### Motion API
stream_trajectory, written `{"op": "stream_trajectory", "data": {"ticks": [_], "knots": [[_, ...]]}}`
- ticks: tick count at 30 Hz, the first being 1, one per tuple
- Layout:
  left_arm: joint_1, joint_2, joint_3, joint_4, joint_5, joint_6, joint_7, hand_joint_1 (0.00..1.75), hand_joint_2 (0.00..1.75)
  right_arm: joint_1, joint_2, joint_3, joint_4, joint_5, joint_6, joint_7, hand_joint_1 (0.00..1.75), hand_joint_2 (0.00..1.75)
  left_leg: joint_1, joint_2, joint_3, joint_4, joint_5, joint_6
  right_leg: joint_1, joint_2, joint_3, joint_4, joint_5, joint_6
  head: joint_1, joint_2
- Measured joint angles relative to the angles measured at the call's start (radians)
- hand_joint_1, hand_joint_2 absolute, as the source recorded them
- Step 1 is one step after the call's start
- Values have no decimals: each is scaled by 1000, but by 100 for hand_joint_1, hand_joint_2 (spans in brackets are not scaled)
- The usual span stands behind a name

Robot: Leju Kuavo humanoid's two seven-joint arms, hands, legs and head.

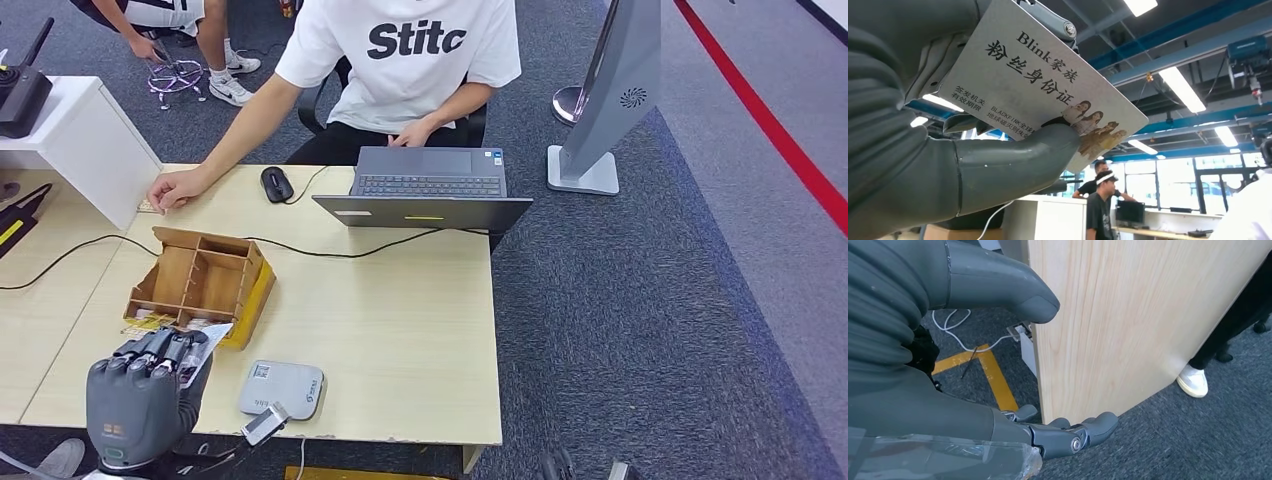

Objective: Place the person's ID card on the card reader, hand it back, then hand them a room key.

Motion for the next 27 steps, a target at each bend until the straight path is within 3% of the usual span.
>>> {"op": "stream_trajectory", "data": {"ticks": [13, 23, 27], "knots": [[7, -38, 48, 28, 6, -24, -12, 175, 175, 3, -1, -18, 0, 6, -1, -2, 0, 175, -1, -1, 0, 0, 0, 0, 0, 0, 0, 0, 0, 0, 0, 0], [-126, -45, 292, 458, 5, 4, -114, 175, 175, 3, -1, -23, 0, 60, -4, 8, 0, 175, 0, -1, 0, 0, 1, -1, 0, 0, 0, 1, 0, 0, 0, 0], [-158, -45, 341, 581, -40, 12, -119, 175, 175, 2, -1, -24, 0, 74, -4, 13, 0, 175, 0, -1, 0, 0, 1, -1, 0, 0, 0, 1, 0, 0, 0, 0]]}}
